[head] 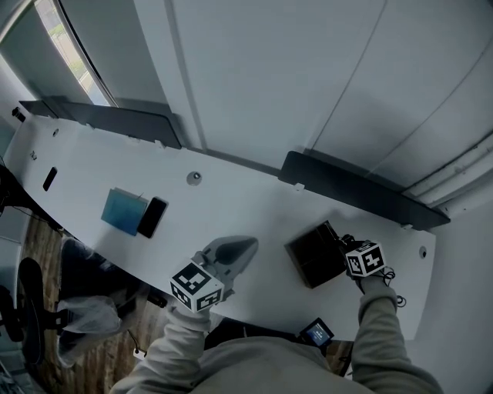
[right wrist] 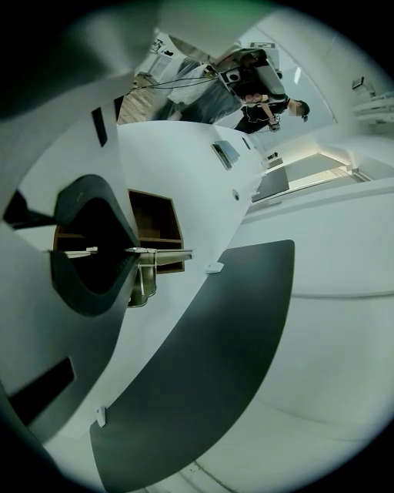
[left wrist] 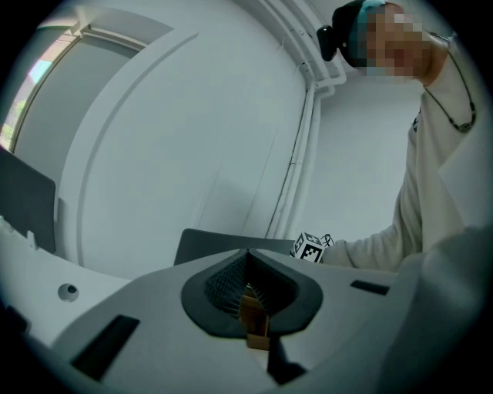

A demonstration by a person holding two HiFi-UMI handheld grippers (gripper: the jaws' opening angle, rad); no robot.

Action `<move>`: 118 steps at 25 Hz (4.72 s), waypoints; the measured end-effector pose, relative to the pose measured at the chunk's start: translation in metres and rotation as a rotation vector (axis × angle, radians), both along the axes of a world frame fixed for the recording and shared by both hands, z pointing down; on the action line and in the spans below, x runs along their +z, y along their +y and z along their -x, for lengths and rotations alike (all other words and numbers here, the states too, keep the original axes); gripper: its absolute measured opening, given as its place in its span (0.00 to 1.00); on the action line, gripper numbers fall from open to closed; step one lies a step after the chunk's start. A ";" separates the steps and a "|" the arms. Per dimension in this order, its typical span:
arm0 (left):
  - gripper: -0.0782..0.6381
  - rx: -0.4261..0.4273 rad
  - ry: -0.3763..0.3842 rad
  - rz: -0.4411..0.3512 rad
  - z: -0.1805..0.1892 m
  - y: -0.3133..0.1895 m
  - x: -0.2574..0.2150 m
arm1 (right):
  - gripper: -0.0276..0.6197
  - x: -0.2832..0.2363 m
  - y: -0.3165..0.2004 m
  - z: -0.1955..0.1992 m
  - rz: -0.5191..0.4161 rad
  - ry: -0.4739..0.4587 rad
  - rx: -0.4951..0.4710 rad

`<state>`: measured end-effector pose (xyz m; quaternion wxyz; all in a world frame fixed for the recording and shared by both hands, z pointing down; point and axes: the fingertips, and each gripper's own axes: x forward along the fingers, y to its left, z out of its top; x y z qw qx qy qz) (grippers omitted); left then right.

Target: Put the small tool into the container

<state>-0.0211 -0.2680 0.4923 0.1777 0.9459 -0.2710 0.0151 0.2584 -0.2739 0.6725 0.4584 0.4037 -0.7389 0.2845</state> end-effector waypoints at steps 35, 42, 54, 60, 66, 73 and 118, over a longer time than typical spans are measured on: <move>0.10 -0.012 -0.055 0.042 0.005 0.013 0.033 | 0.08 0.056 0.003 0.009 0.108 0.020 -0.024; 0.10 -0.009 -0.062 0.049 0.007 0.014 0.035 | 0.08 0.056 0.004 0.008 0.099 -0.004 -0.002; 0.10 -0.017 -0.046 0.067 0.013 0.017 0.041 | 0.08 0.055 0.005 0.006 0.095 -0.008 0.008; 0.10 -0.009 -0.032 0.089 0.013 0.019 0.044 | 0.36 0.044 0.006 0.008 0.095 -0.117 0.066; 0.10 -0.007 -0.029 0.099 0.014 0.017 0.045 | 0.37 0.039 0.010 0.010 0.095 -0.136 0.068; 0.10 0.020 -0.034 0.099 0.008 0.023 0.046 | 0.37 0.039 0.015 0.012 0.095 -0.132 0.059; 0.10 0.276 -0.118 -0.063 -0.053 0.080 -0.015 | 0.07 -0.098 0.074 0.070 -0.245 -0.291 0.115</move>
